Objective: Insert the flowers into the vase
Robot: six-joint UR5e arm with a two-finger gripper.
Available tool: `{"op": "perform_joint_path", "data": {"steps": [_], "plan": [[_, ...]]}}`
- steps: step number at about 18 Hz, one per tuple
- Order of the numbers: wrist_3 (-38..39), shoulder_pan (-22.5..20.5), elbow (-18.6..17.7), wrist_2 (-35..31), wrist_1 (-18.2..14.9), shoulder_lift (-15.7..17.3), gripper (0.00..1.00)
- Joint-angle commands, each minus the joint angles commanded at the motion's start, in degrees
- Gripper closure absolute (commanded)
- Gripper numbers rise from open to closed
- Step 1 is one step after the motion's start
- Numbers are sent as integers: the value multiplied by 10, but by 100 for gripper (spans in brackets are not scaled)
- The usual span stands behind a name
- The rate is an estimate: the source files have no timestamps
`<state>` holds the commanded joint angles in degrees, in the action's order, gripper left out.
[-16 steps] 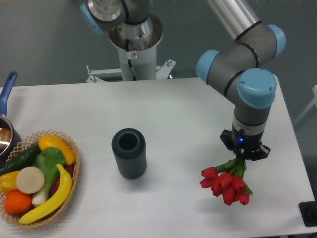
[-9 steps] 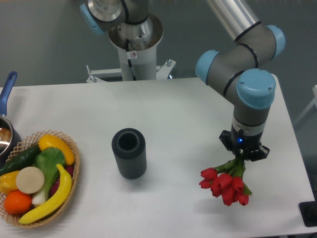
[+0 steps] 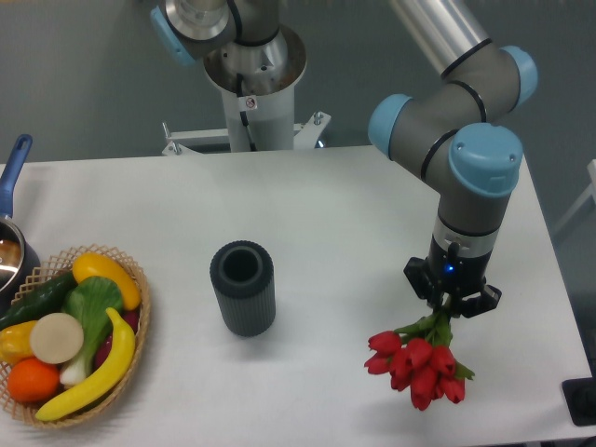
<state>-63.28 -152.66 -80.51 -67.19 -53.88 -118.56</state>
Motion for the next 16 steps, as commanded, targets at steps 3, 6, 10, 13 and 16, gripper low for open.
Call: {"op": "perform_joint_path", "data": {"steps": [3,6,10,13,16], "plan": [[51,-13,1,156,1,0,90],[53,-14,1,216,5,3,89],[63,-3,-17,292,23,32,89],[65,1,-59,381,54,66,89],[64,-6,-102,441,78,105,89]]}}
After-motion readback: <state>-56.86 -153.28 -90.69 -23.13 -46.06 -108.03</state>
